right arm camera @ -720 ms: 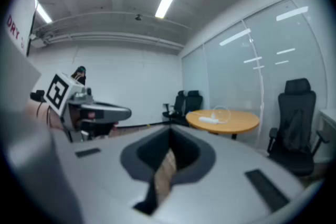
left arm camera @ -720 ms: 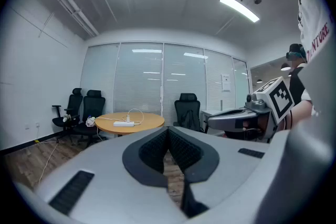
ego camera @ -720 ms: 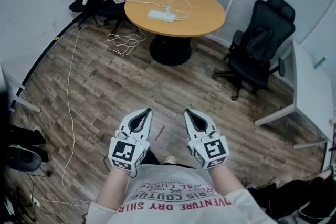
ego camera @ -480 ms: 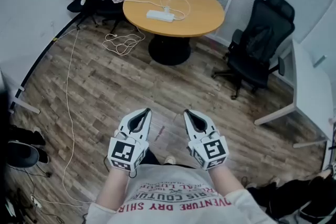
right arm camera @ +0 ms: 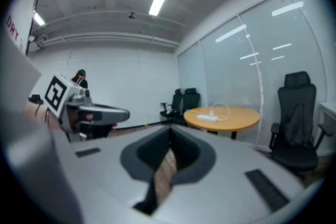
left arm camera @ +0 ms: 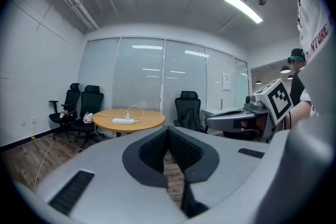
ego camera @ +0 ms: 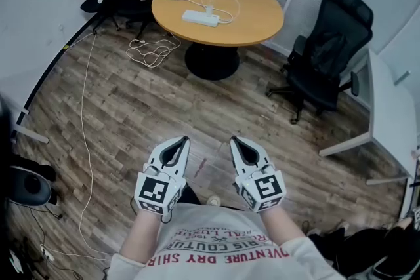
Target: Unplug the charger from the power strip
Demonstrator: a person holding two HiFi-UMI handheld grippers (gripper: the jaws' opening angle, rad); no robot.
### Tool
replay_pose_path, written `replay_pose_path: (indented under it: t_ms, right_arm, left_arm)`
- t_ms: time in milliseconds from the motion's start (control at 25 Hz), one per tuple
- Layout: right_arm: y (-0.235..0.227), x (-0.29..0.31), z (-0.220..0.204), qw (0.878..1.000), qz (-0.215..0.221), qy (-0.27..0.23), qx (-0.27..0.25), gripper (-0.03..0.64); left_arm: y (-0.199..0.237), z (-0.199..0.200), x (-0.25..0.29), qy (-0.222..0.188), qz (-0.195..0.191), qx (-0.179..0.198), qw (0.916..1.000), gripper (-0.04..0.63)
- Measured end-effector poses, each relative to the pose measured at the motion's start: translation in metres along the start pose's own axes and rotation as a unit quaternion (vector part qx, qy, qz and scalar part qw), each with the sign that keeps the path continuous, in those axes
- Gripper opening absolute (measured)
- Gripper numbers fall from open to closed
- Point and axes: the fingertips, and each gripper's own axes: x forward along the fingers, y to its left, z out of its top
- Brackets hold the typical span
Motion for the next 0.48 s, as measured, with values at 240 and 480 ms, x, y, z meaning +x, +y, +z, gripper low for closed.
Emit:
replay_pose_path:
  t_ms: [240,480]
  right_arm:
    - [-0.011,0.051,-0.004,1.000,-0.006,0.015,0.013,0.029]
    - [-0.023,0.133,0.010,0.999,-0.023,0.025,0.028,0.029]
  left_arm:
    - [0.043,-0.006,0.024,0.011,-0.003,-0.002,0.9999,0.032]
    - [0.119,0.004,0.062,0.012,-0.011,-0.007,0.9998,0.032]
